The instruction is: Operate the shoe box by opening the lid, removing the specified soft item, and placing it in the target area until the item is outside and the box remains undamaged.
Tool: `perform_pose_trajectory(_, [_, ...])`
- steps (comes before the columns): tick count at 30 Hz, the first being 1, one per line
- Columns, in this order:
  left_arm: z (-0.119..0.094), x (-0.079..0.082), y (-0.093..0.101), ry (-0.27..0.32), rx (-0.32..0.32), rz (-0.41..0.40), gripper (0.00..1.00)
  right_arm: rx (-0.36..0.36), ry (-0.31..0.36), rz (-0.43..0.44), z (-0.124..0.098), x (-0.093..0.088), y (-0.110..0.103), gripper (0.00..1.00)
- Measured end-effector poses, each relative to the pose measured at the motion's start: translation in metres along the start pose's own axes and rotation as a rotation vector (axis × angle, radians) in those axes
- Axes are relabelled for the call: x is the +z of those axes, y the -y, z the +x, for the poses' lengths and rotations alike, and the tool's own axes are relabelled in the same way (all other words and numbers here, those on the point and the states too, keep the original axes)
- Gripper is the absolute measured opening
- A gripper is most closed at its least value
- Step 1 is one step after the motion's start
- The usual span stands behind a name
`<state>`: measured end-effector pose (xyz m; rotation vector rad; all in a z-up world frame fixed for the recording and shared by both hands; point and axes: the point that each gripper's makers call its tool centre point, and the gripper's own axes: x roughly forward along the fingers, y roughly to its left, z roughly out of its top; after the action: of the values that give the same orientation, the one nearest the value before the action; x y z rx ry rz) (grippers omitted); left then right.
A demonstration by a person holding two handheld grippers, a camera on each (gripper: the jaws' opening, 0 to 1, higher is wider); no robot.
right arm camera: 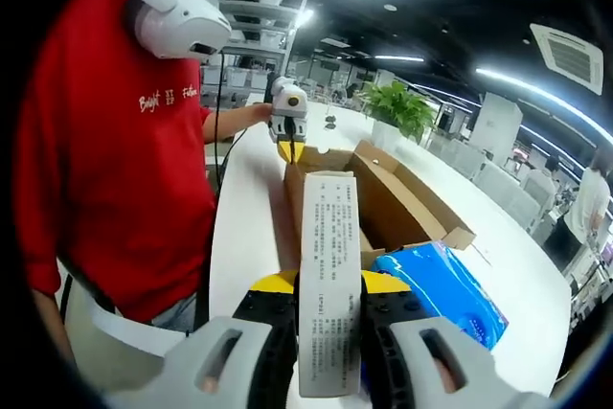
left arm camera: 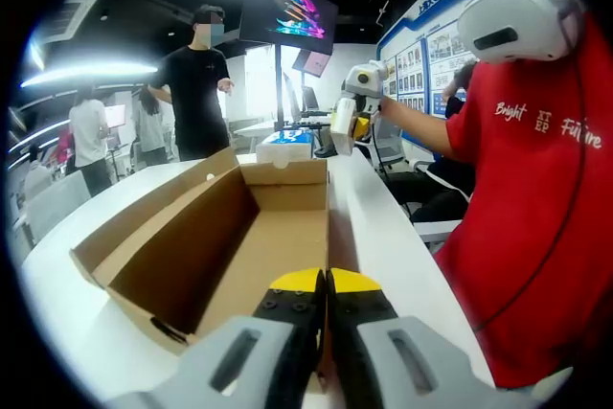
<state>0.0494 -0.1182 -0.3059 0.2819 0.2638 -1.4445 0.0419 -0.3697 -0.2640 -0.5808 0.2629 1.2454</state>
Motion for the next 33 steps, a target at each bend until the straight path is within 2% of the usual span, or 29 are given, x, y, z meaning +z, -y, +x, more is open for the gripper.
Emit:
perform_pose_trajectory(3, [0.000,0.000,0.000,0.002,0.002,0.001,0.01,0.011,-0.040,-0.005,0.000,-0.007,-0.001,0.21])
perform_pose_trajectory(13, [0.000,0.000,0.000,0.000,-0.003,-0.001,0.01,0.010,-0.046,-0.016,-0.002,-0.012,0.001,0.21])
perform_pose_trajectory(20, [0.000,0.000,0.001,0.000,-0.006,-0.001,0.01,0.011,-0.128,-0.041,-0.009,-0.023,0.006,0.21])
perform_pose_trajectory(21, [0.000,0.000,0.001,-0.001,-0.009,-0.003,0.01,0.008,-0.161,-0.064,-0.010,-0.028,0.007,0.21])
perform_pose_trajectory(33, [0.000,0.001,0.002,-0.001,-0.014,-0.008,0.01,0.063,-0.284,-0.102,-0.001,-0.045,0.002,0.21])
